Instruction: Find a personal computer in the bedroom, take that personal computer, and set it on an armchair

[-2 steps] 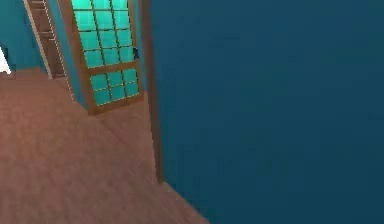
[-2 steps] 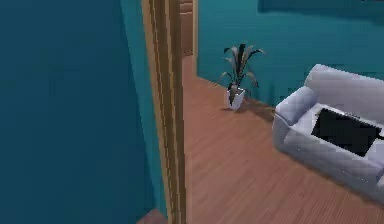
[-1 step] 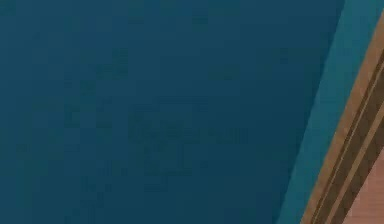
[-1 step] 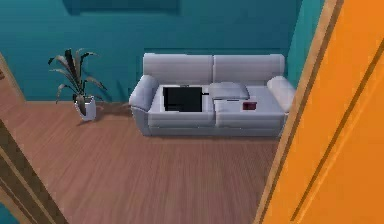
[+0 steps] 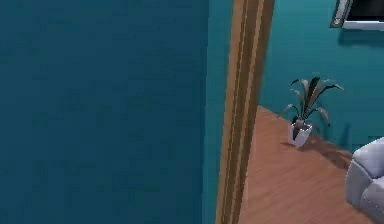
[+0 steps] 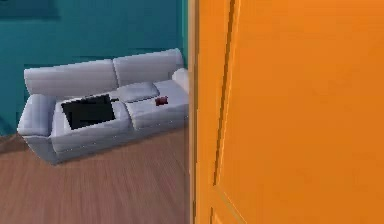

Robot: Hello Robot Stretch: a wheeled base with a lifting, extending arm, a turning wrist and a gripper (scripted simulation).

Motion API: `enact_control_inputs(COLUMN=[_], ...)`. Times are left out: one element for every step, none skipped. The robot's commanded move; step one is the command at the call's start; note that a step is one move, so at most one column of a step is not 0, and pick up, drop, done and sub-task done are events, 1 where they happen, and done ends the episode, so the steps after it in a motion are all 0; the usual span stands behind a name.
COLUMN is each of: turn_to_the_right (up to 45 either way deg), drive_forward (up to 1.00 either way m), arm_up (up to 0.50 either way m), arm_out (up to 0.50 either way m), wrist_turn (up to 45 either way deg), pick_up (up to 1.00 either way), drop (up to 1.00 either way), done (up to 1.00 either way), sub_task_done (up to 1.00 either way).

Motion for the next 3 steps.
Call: enact_control_inputs(turn_to_the_right=[0.0,-45.0,-42.0], drive_forward=[0.2,0.0,0.0], arm_up=[0.0,0.0,0.0], arm_out=[0.0,0.0,0.0], wrist_turn=[0.0,0.0,0.0], pick_up=[0.0,0.0,0.0], drop=[0.0,0.0,0.0], done=[0.0,0.0,0.0], sub_task_done=[0.0,0.0,0.0])
